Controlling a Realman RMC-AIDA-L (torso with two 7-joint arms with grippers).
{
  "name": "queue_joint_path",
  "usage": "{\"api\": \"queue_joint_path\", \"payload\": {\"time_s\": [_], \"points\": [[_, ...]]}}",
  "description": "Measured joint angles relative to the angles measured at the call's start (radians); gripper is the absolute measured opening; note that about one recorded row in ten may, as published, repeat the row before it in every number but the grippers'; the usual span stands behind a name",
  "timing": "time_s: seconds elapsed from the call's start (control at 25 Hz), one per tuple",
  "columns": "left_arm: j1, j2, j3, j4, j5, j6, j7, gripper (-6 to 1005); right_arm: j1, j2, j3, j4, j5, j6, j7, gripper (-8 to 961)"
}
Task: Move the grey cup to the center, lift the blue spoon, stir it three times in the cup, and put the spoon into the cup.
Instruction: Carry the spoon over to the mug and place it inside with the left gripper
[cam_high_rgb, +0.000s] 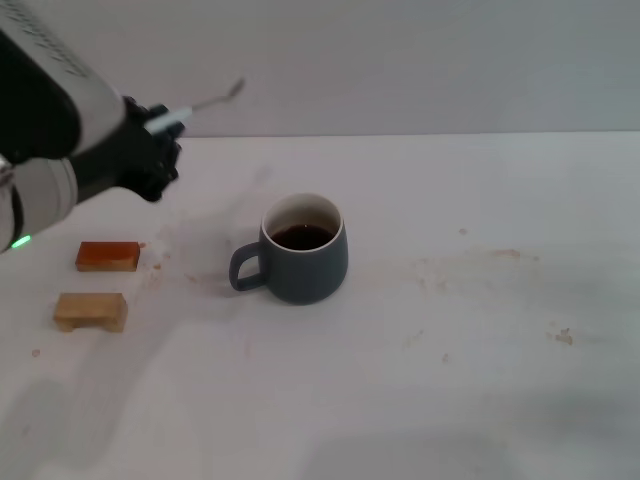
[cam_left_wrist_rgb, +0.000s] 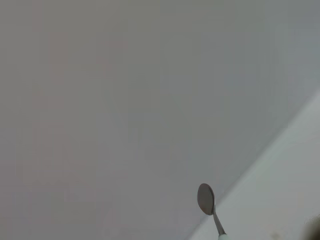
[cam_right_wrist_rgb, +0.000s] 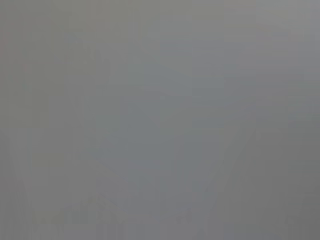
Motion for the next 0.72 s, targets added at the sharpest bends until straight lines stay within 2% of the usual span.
{"api": "queue_joint_path", "payload": {"time_s": [0.12,0.16,0.4,0.6,0.64,0.72], "points": [[-0.007,-0.051,-0.026,-0.029,-0.005,-0.113,0.101,139,-0.011,0.002,0.000,0.001,0.000,0.004,0.001,-2],[-0.012,-0.056,-0.029,-0.035,-0.007,-0.139,0.115,139,-0.014,0.002,-0.001,0.002,0.000,0.004,0.001,-2],[-0.060,-0.056,-0.052,-0.047,-0.026,-0.270,0.133,139,-0.024,0.003,-0.001,0.005,0.000,0.006,0.004,-2],[-0.071,-0.056,-0.053,-0.047,-0.023,-0.296,0.134,138,-0.024,0.003,-0.001,0.005,0.000,0.006,0.005,-2],[-0.098,-0.056,-0.055,-0.048,-0.010,-0.349,0.137,138,-0.024,0.003,-0.001,0.005,0.000,0.006,0.005,-2],[-0.108,-0.057,-0.048,-0.051,0.009,-0.371,0.140,138,-0.024,0.003,-0.001,0.005,0.000,0.006,0.005,-2]]}}
